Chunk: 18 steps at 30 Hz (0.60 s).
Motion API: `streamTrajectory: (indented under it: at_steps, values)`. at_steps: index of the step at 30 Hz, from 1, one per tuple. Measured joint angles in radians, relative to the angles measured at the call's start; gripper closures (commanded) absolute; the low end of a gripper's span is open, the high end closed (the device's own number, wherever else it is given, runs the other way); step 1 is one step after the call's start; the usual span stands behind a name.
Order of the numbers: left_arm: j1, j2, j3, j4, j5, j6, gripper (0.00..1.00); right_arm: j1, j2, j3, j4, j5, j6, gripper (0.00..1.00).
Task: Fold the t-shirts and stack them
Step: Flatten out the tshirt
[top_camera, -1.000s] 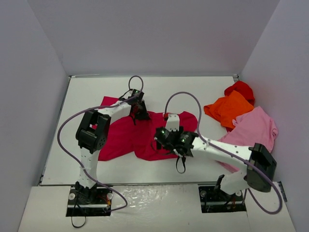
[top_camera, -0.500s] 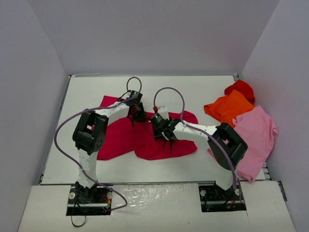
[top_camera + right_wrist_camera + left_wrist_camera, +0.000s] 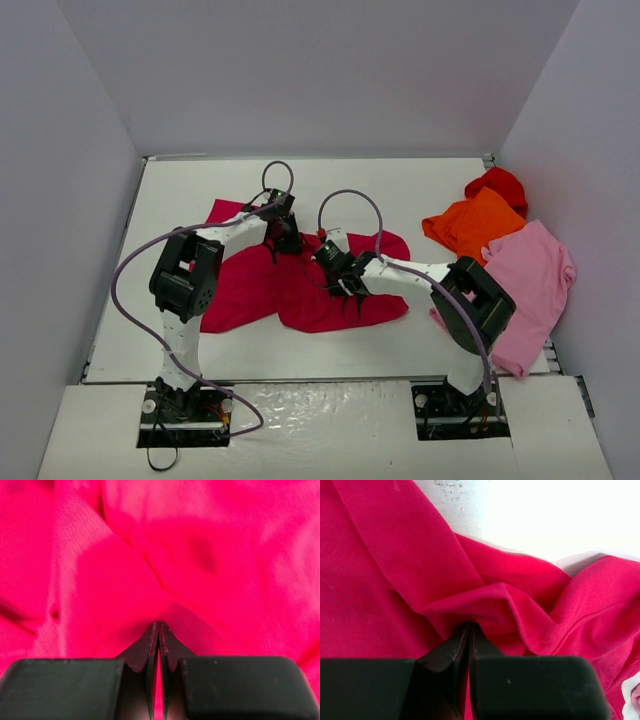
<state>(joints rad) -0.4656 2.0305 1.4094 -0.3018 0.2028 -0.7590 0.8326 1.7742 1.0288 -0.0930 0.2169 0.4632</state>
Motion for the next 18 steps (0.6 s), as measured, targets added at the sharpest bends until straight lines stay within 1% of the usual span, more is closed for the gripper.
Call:
streamTrajectory:
  at_steps: [1,2,4,5,6,8,12,17,18]
  values:
    - [0.000,0.000,0.000,0.000,0.002,0.000,1.00,0.000,-0.017,-0.013,-0.007,-0.001,0.001,0.97]
    - [0.000,0.000,0.000,0.000,0.004,0.000,1.00,0.000,-0.039,-0.024,-0.013,-0.002,0.003,0.87]
    - [0.000,0.002,0.000,0.003,0.008,-0.001,1.00,0.000,-0.102,-0.039,-0.029,-0.002,0.006,0.54]
    - [0.000,0.002,0.000,0.004,0.010,-0.001,1.00,0.000,-0.136,-0.040,-0.037,-0.004,0.008,0.45]
    - [0.000,0.002,0.000,0.007,0.014,-0.002,1.00,0.000,-0.166,-0.038,-0.039,-0.007,0.008,0.42]
    - [0.000,0.004,0.000,0.013,0.019,-0.003,1.00,0.000,-0.200,-0.017,-0.037,-0.012,0.003,0.41]
    - [0.000,0.004,-0.008,0.027,0.027,-0.007,1.00,0.000,-0.179,0.046,-0.024,-0.029,-0.003,0.41]
    - [-0.001,0.000,-0.022,0.052,0.033,-0.013,1.00,0.000,-0.044,0.091,0.024,-0.063,-0.023,0.44]
    - [-0.002,-0.003,-0.027,0.058,0.032,-0.014,1.00,0.000,-0.011,0.097,0.034,-0.072,-0.027,0.48]
